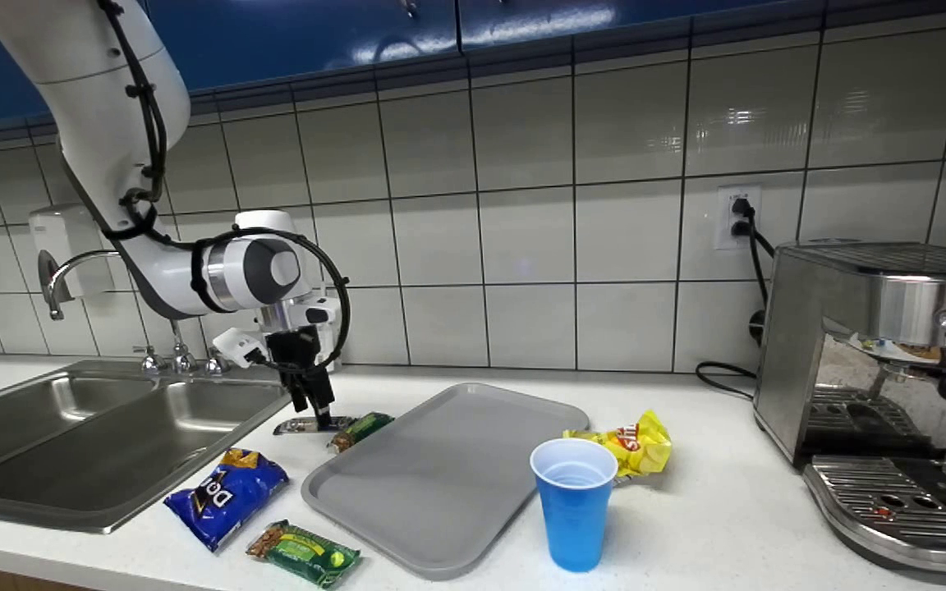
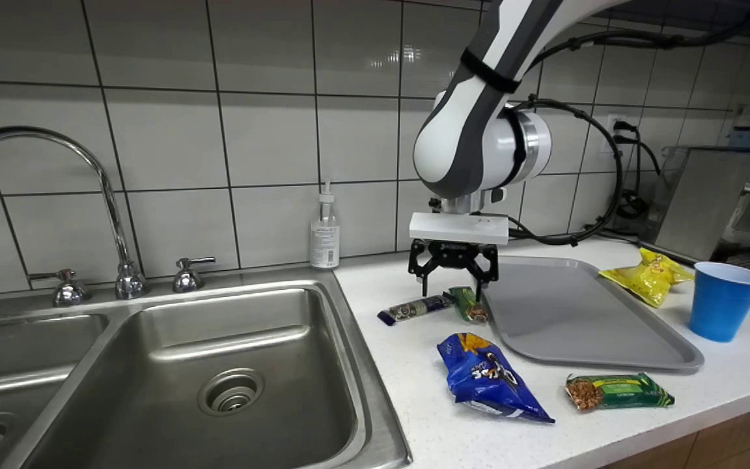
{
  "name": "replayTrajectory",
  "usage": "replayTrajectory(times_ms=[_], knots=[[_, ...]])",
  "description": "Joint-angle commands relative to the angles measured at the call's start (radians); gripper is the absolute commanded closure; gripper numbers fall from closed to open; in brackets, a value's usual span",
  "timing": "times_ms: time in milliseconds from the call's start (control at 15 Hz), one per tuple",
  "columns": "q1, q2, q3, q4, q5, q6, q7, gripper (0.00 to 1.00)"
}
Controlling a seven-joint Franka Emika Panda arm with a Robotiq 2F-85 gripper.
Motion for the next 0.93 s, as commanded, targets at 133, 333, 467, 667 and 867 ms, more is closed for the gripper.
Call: replayTrajectory(times_ms=[133,333,467,667,867], knots=[[0.018,0.03,-0.001,0.064,-0.002,-0.061,0.208,0.0],[0.015,0.05,0.005,0.094,0.0,-0.087,0.289,0.0],[0.014,0.067,0.005,0.119,0.0,-0.105,0.344,0.0],[0.004,0.093,0.015,0.161,0.008,-0.133,0.405,0.0],[-0.004,0.126,0.024,0.21,0.011,-0.159,0.449,0.0]])
